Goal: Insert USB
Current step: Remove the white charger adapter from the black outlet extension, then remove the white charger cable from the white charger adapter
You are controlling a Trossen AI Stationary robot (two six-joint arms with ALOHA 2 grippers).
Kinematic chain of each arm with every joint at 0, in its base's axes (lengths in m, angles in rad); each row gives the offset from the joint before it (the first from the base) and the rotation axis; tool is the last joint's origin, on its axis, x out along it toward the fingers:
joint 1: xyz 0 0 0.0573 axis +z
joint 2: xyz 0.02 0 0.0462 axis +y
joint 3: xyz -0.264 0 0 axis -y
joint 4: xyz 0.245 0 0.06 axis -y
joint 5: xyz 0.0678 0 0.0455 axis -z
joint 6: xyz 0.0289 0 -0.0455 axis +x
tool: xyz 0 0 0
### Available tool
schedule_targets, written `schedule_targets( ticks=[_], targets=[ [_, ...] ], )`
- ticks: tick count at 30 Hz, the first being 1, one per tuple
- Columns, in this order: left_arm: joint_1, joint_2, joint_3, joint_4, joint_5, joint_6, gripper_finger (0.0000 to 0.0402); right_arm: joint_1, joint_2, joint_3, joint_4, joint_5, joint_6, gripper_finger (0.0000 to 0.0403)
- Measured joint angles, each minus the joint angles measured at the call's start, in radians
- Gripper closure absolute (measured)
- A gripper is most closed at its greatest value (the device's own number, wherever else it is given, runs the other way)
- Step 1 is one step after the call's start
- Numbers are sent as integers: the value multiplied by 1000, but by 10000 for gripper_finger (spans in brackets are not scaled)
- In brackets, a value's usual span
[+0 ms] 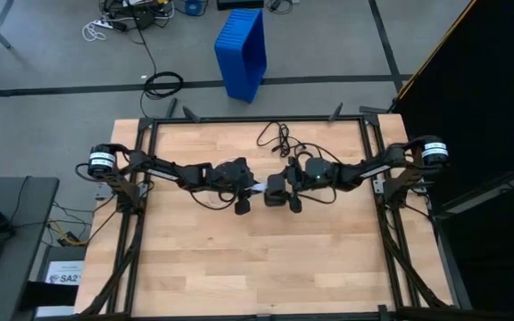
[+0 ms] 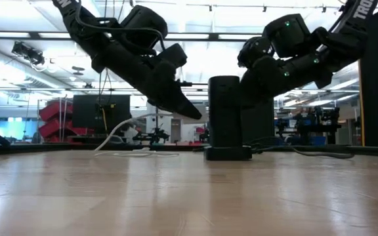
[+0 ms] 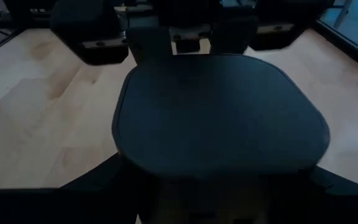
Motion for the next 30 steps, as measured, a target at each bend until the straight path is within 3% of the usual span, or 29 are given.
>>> schedule_targets(
  ticks=[5, 8, 18, 30],
  targets=[
    [0, -22, -12, -125, -47, 8, 325, -13, -31, -2, -57, 6, -2, 170],
    [0, -35, -2, -114, -102, -1, 325, -14, -40, -1, -64, 11, -3, 162],
    [0, -27, -8, -91, -105, -4, 324, -44, -43, -3, -59, 56, -29, 154],
    [-2, -30, -7, -65, -105, -5, 324, -44, -39, -6, -11, 138, 9, 60]
  ],
)
